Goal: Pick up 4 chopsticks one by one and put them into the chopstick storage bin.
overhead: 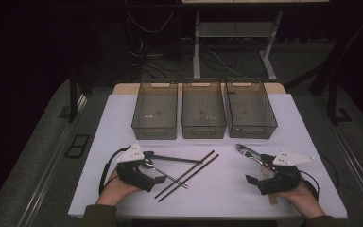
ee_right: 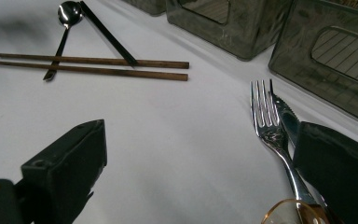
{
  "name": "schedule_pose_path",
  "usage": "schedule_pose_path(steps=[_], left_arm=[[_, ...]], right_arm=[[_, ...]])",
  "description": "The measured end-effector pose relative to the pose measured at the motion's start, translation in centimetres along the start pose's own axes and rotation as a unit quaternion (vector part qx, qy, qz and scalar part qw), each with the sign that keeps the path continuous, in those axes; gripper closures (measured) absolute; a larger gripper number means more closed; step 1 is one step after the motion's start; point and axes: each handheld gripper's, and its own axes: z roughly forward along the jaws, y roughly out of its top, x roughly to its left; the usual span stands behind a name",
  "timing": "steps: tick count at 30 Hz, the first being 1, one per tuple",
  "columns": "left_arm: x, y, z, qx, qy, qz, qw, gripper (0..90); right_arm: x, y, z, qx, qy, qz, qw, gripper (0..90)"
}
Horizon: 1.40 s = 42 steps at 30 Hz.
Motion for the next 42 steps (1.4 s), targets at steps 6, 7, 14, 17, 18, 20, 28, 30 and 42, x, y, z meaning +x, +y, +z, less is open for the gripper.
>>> schedule_pose_path(steps=[6, 7, 14, 17, 18, 20, 28, 30, 42], left_arm=[[0.1, 0.0, 0.1, -0.001, -0.003, -0.006, 1.0, 0.0], [0.2, 0.0, 0.1, 0.0, -0.002, -0.007, 1.0, 0.0], [0.0, 0.0, 0.1, 0.004, 0.001, -0.002, 1.0, 1.3], [0.1, 0.1, 0.1, 0.007, 0.002, 0.001, 1.0, 3.0], [0.1, 0.1, 0.1, 0.008, 0.003, 0.001, 1.0, 3.4], [0.2, 0.3, 0.1, 0.003, 0.008, 0.002, 1.0, 5.3], [0.5, 0.6, 0.3, 0.005, 0.008, 0.001, 1.0, 14.2], [0.6, 0.7, 0.4, 0.006, 0.008, 0.001, 1.0, 14.8], [1.1, 1.6, 1.5, 0.007, -0.004, -0.008, 0.9999, 27.3]], right_arm=[[-0.2, 0.1, -0.1, 0.004, 0.01, 0.021, 0.9997, 3.2], [-0.3, 0.1, 0.1, 0.007, 0.01, 0.023, 0.9997, 3.2], [-0.1, 0.1, 0.2, 0.002, 0.011, 0.028, 0.9996, 3.2], [0.0, 0.1, 0.2, 0.006, 0.012, 0.022, 0.9997, 3.2], [0.0, 0.2, 0.2, 0.006, 0.015, 0.023, 0.9996, 3.2], [-0.1, 0.2, 0.2, 0.008, 0.018, 0.023, 0.9996, 3.2], [-0.2, 0.3, 0.1, 0.017, 0.026, 0.03, 0.9991, 3.2], [-0.2, 0.3, 0.1, 0.018, 0.027, 0.03, 0.999, 3.2], [-0.4, 0.3, 0.2, 0.029, 0.032, 0.031, 0.9986, 3.2]])
